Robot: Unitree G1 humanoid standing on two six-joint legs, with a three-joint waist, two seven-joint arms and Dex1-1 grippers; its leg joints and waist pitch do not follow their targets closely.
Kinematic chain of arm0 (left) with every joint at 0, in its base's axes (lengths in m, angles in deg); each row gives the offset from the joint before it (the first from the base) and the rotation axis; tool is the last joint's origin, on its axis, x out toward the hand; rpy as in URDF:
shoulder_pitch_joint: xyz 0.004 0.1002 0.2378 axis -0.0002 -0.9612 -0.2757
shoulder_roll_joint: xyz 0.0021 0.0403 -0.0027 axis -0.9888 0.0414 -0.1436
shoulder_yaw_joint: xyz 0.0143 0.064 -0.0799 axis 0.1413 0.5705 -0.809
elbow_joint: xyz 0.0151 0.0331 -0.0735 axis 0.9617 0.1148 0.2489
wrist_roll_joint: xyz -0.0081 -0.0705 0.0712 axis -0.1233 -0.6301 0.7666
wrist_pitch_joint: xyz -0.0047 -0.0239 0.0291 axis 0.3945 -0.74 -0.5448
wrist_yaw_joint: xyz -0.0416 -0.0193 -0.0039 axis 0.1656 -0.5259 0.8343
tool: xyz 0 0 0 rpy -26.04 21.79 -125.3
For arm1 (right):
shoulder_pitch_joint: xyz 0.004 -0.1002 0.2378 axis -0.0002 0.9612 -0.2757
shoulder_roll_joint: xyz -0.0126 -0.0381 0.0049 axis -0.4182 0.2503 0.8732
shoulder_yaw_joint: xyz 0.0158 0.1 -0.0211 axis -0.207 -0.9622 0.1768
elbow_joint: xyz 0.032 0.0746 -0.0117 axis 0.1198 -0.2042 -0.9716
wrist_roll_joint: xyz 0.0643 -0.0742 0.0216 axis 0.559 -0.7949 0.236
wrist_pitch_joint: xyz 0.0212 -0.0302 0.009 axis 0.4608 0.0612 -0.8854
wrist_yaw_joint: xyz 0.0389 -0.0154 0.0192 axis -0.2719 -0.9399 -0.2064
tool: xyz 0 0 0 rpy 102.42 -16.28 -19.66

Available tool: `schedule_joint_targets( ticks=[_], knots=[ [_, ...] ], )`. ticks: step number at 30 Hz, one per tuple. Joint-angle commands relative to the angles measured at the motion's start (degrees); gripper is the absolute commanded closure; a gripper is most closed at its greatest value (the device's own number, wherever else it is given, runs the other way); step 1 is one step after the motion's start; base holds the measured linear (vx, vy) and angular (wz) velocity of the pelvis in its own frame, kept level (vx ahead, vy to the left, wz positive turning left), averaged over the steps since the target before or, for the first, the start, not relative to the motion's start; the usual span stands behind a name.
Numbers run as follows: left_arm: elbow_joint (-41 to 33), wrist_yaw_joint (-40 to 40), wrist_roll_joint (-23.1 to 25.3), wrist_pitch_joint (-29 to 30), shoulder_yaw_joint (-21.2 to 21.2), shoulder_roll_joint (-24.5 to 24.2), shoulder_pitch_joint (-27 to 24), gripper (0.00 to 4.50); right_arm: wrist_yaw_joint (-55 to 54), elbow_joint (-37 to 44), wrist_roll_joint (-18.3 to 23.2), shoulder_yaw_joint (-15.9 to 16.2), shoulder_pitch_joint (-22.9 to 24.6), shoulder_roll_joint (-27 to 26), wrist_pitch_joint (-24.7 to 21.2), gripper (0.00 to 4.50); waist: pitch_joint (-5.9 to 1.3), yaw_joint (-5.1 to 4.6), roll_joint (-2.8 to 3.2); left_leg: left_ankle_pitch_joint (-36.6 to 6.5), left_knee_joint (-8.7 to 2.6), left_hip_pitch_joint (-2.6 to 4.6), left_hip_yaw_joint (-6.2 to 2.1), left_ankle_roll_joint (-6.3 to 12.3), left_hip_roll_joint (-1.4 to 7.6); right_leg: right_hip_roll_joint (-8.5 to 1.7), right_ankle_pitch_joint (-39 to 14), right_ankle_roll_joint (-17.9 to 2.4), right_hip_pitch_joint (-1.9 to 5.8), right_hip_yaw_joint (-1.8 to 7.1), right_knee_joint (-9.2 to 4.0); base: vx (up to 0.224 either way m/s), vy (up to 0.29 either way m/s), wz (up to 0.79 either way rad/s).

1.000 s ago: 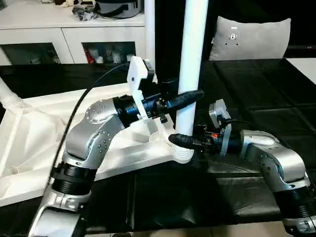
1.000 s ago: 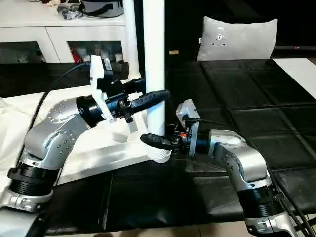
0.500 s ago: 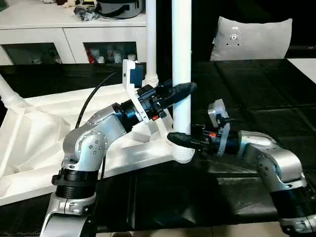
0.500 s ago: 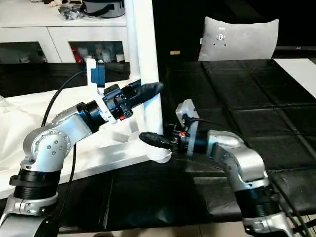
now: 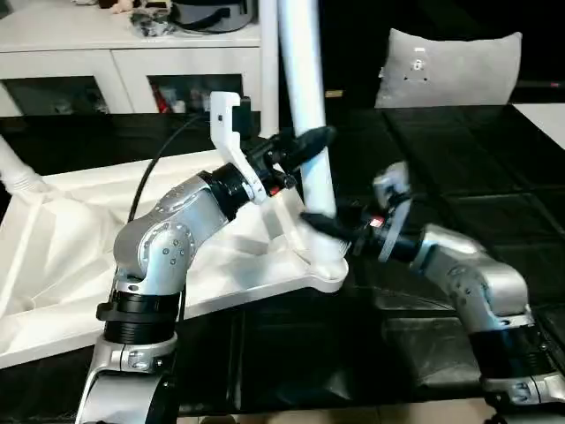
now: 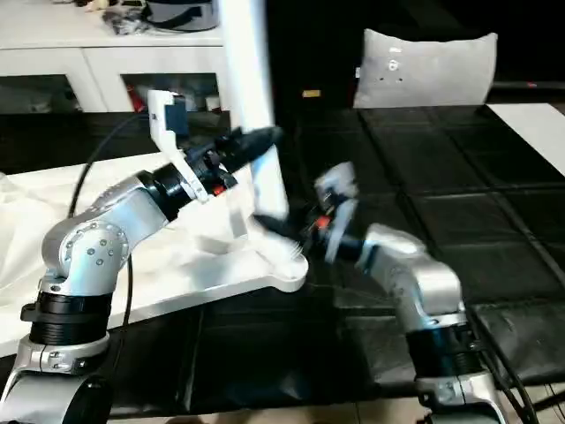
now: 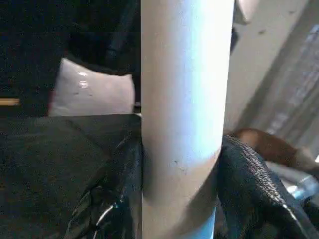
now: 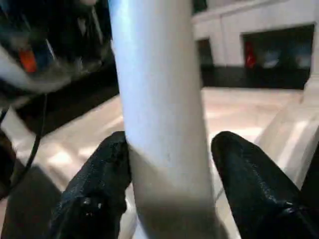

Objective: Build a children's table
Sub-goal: Insert table leg to table base

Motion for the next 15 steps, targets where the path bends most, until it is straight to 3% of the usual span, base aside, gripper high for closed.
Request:
schedule_joint_targets(
  ticks=[1,5,6,9,10,12,13,15],
  knots=[
    [-0.85,1.99,1.39,-0.76,0.70,0.45,0.48,2.57,-1.65,0.30,0.67,-2.02,-0.80,-0.37,1.10,1.38,-4.31,-0.21,-0.63,-3.20,-3.42,-0.77,0.72,2.92,0.38,-2.56,-19.64,-0.91,4.21,2.82,-4.70,0.000,0.000,0.00],
    [-1.75,4.11,5.63,-3.15,3.09,1.48,0.27,2.57,-2.91,1.46,-0.30,-2.19,-0.34,-1.20,4.69,1.04,-4.35,-0.18,-0.69,-3.22,-3.40,-0.88,0.75,2.89,0.36,-2.74,-19.82,-0.81,4.25,2.79,-4.76,0.000,0.000,0.00],
    [-1.76,4.56,6.91,-3.90,3.73,1.46,0.28,2.57,-3.78,2.29,-0.61,-1.92,-0.11,-1.41,4.28,0.96,-4.30,-0.20,-1.17,-3.11,-3.43,-0.96,0.79,3.02,0.28,-2.64,-20.19,-0.28,4.32,2.82,-4.69,0.000,0.000,0.00],
    [-1.51,6.26,10.05,-5.90,5.11,1.62,0.70,2.57,-7.19,5.15,-2.66,-0.24,0.56,-2.22,2.12,0.71,-4.14,-0.29,-0.98,-2.85,-3.48,-0.98,0.77,2.77,0.20,-2.58,-21.06,0.74,4.21,2.82,-4.97,0.000,0.000,0.00],
    [-1.46,7.84,11.31,-6.48,5.48,2.11,1.30,2.57,-9.90,7.11,-5.84,2.52,1.13,-3.09,2.39,0.63,-4.11,-0.39,-1.14,-2.95,-3.53,-1.07,0.74,2.34,0.15,-2.58,-21.52,1.32,4.28,2.79,-4.94,0.000,0.000,0.00],
    [-1.73,9.46,12.79,-6.86,6.33,2.74,2.07,2.57,-14.55,7.21,-9.56,4.92,1.02,-5.09,3.05,0.63,-4.14,-0.74,-1.03,-3.26,-3.53,-1.01,0.74,1.78,0.15,-2.60,-21.85,1.76,4.14,2.75,-5.02,0.000,0.000,0.00],
    [-1.73,9.46,12.79,-6.86,6.33,2.74,2.07,2.57,-14.55,7.21,-9.56,4.92,1.02,-5.09,3.05,0.63,-4.11,-1.05,-1.06,-3.88,-3.53,-0.95,0.80,1.54,0.03,-2.61,-22.52,1.68,4.01,2.68,-5.18,0.000,0.000,0.00],
    [-2.01,10.60,13.67,-7.07,6.87,3.70,2.70,2.57,-19.21,5.26,-13.56,6.56,0.11,-6.84,4.53,0.63,-4.01,-1.36,-1.06,-4.61,-3.60,-1.02,0.78,1.44,-0.02,-2.64,-23.72,2.01,4.03,2.62,-5.39,0.000,0.000,0.00]
  ],
)
